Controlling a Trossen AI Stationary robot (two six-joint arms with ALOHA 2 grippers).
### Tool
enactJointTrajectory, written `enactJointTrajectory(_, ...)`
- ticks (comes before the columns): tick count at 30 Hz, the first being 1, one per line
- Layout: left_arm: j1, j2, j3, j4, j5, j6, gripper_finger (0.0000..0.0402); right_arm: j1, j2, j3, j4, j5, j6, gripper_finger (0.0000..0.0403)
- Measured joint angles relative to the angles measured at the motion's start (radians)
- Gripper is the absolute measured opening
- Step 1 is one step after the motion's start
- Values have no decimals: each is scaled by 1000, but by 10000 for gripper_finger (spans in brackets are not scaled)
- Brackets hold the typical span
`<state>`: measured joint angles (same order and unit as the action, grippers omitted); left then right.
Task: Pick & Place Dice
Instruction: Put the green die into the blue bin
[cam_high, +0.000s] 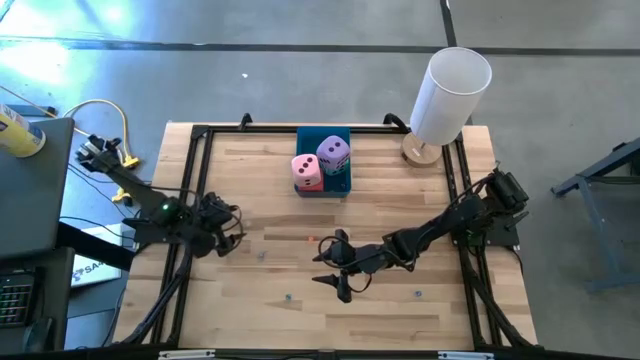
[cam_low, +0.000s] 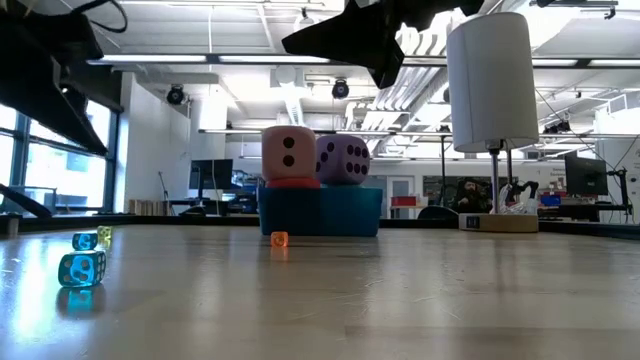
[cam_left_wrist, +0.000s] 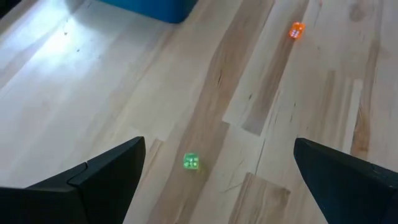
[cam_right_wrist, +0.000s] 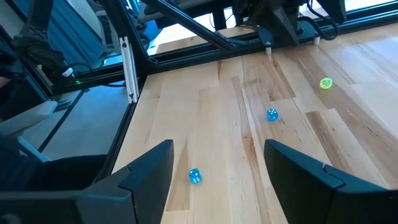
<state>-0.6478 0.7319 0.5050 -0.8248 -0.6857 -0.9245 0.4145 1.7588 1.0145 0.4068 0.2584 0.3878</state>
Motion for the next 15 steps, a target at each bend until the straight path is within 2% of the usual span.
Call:
enactJointTrajectory(5, -58, -44, -66, 12, -34, -98, 398, 2, 0, 0, -3, 0, 4, 243)
enactJointTrajectory(12, -146, -73, -132, 99, -153, -97, 398, 3, 0, 0, -7, 0, 2, 243)
enactJointTrajectory(15, -176, -73, -190, 186, -167, -77, 398, 3, 0, 0, -7, 0, 0, 243)
